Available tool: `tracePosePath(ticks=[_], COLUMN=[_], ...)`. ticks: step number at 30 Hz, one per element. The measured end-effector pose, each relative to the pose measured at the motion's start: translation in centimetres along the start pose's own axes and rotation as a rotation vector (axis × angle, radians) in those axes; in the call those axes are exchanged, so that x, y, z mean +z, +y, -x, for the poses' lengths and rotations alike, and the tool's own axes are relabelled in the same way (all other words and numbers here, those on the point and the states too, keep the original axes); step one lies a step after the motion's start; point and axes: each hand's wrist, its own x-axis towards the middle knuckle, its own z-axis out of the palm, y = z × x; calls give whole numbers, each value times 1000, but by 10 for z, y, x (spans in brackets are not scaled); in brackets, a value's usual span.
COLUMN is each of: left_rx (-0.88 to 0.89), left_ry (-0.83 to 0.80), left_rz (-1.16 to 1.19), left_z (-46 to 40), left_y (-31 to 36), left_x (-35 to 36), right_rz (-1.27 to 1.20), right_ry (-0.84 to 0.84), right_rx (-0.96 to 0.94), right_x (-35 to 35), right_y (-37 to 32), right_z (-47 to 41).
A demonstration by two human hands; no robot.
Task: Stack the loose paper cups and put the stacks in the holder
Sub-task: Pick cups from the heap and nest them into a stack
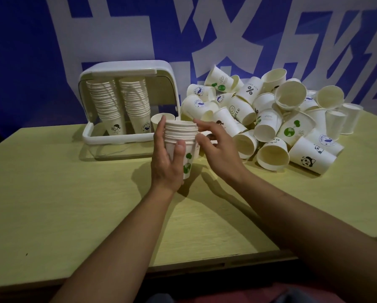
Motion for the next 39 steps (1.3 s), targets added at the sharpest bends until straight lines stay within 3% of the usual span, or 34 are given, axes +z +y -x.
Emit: tracePosePath(ticks=[5,9,17,24,33,39], left_rx=[-17,-43,-85,-116,-80,-76], left_ry=[169,198,202,273,-57,-348], left_rz=[11,29,46,96,78,-24], left_z=[-7,-11,-11,-10,2,13], left_y=[-7,-14,-12,-6,0,7], left_x=[-5,-5,-1,-7,-1,3], right_rz=[9,190,286,9,-151,-298], right_ry=[135,59,17,219,514,507], right_rx=[159,176,129,73,-60,-71], right_x=[19,25,28,8,-26,-29], right_y=[15,36,41,26,16,11], right_z=[-5,-10,-13,-14,-5,0])
